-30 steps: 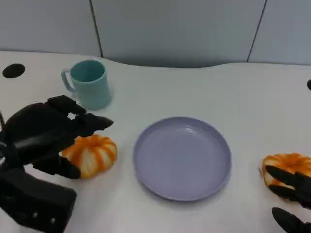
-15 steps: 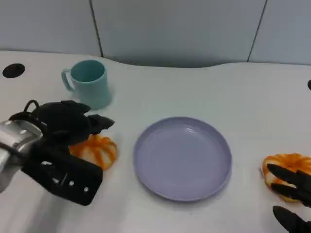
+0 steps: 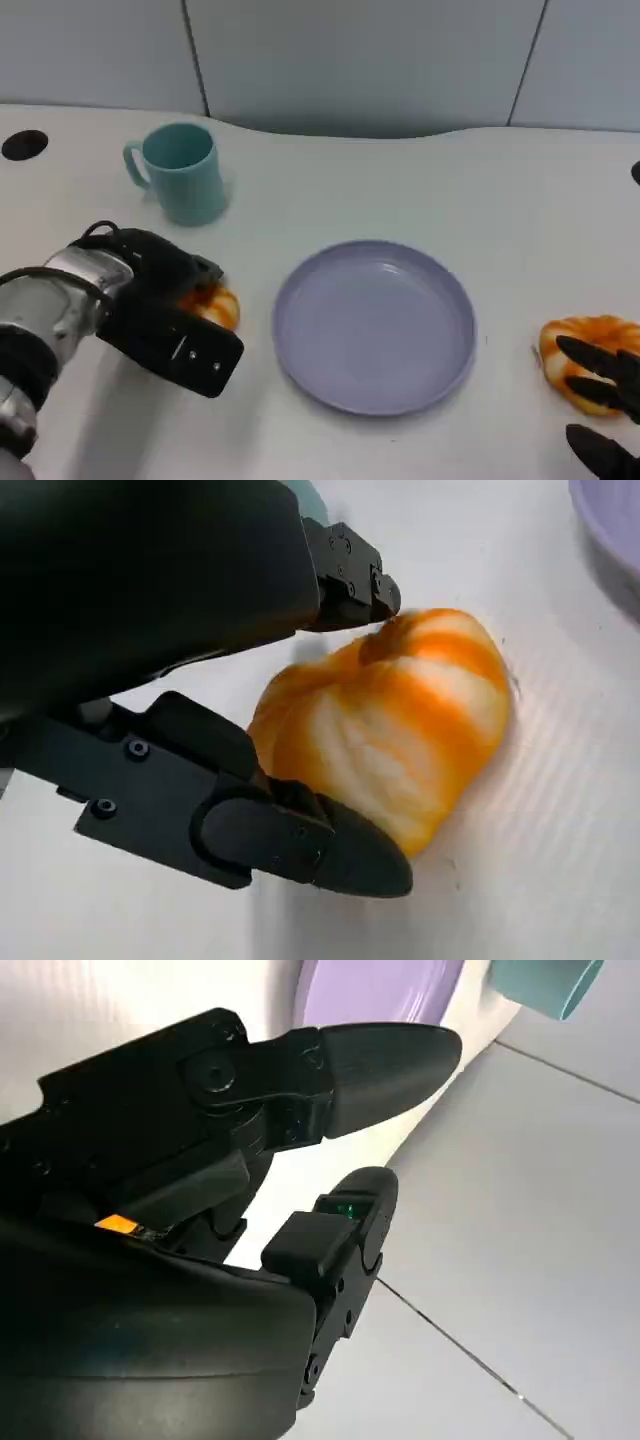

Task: Grasp the bread from the table and place it into the plate.

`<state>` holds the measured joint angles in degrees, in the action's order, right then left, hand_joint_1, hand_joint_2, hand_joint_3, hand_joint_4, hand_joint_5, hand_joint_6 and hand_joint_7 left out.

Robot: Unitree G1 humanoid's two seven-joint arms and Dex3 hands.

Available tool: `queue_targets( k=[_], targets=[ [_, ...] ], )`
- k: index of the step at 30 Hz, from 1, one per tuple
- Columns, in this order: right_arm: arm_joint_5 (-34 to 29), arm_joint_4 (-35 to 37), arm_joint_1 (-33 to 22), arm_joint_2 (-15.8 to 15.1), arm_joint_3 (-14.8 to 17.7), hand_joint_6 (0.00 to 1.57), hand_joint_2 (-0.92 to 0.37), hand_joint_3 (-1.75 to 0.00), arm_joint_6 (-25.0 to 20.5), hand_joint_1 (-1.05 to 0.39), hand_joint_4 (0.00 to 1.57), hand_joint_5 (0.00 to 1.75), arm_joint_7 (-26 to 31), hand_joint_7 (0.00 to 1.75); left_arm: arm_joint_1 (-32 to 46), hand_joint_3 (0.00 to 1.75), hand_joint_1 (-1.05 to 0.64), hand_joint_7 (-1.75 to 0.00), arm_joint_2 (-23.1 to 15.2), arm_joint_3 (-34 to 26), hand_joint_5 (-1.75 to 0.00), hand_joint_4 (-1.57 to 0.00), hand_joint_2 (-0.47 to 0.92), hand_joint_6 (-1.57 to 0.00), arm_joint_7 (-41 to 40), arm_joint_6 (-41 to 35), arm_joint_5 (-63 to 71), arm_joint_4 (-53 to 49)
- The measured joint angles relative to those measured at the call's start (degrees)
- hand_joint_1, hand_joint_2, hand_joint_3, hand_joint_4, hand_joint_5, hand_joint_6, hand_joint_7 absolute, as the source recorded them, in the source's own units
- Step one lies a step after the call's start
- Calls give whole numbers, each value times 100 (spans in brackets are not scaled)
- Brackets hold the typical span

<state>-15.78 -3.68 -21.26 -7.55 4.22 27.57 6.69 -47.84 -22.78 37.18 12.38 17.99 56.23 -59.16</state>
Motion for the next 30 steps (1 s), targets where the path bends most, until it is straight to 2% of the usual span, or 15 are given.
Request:
queue_targets(
  k=[5,9,10,12,15,17,18,19,20,22,24,25,26,27,30],
  targets=[
    [-9,-69,-49,1,107,76,-92,-34,11,-38,92,2,19,0,-141,43,-88,-1,365,141,-3,-8,92,-7,-717,-256,-27,-877],
    [-8,-82,-56,1,132,76,-92,-34,28,-38,95,4,49,0,-169,35,-84,-1,485,196,-5,-14,92,-9,-1052,-309,-79,-1218],
    [-7,-82,-56,1,136,76,-92,-34,34,-38,96,4,53,0,-174,19,-73,-1,497,210,-7,-24,89,-14,-1105,-312,-85,-1256],
    [-4,-87,-58,2,136,76,-92,-34,34,-39,97,4,54,0,-175,8,-59,-2,545,222,-9,-33,91,-20,-1351,-367,-95,-1350],
    [-11,-113,-59,4,136,75,-92,-34,34,-39,97,4,62,0,-175,8,-46,-7,625,224,-14,-44,92,-32,-1676,-512,-186,-1457],
    [-31,-160,-61,14,137,75,-92,-34,32,-40,97,4,77,0,-175,12,-44,-9,660,221,-17,-51,92,-37,-1730,-596,-266,-1484],
    [-35,-184,-62,22,137,75,-92,-34,31,-40,97,4,81,0,-175,11,-39,-12,676,221,-23,-59,92,-43,-1733,-630,-284,-1493],
    [-35,-196,-62,25,137,75,-92,-34,31,-39,97,4,83,0,-177,8,-35,-13,686,221,-42,-60,92,-48,-1736,-650,-305,-1504],
    [-35,-197,-62,25,137,74,-92,-34,31,-39,96,4,85,0,-180,7,-30,-11,695,221,-77,-54,92,-52,-1738,-683,-329,-1518],
    [-33,-176,-59,25,138,74,-92,-34,63,-39,96,4,90,0,-209,3,-24,-6,740,176,-127,-53,91,-56,-1724,-781,-473,-1581],
    [-31,-142,-53,24,139,74,-92,-34,145,-39,96,4,91,0,-270,1,-23,-6,777,84,-142,-57,89,-61,-1671,-842,-607,-1641],
    [-30,-138,-51,24,141,74,-92,-34,153,-39,96,4,91,0,-292,1,-25,-72,779,72,-158,-53,91,-53,-1650,-837,-660,-1656],
    [-30,-138,-52,24,142,74,-92,-34,153,-39,96,4,91,0,-298,1,-25,-119,779,73,-166,-52,91,-43,-1653,-828,-689,-1658],
    [-30,-139,-52,24,144,74,-92,-34,152,-39,96,4,91,0,-300,1,-26,-148,779,74,-171,-51,92,-36,-1693,-813,-702,-1659],
    [-30,-141,-51,24,145,74,-92,-34,152,-39,97,4,91,0,-304,1,-26,-165,774,75,-174,-51,92,-32,-1845,-766,-723,-1661]
  ],
)
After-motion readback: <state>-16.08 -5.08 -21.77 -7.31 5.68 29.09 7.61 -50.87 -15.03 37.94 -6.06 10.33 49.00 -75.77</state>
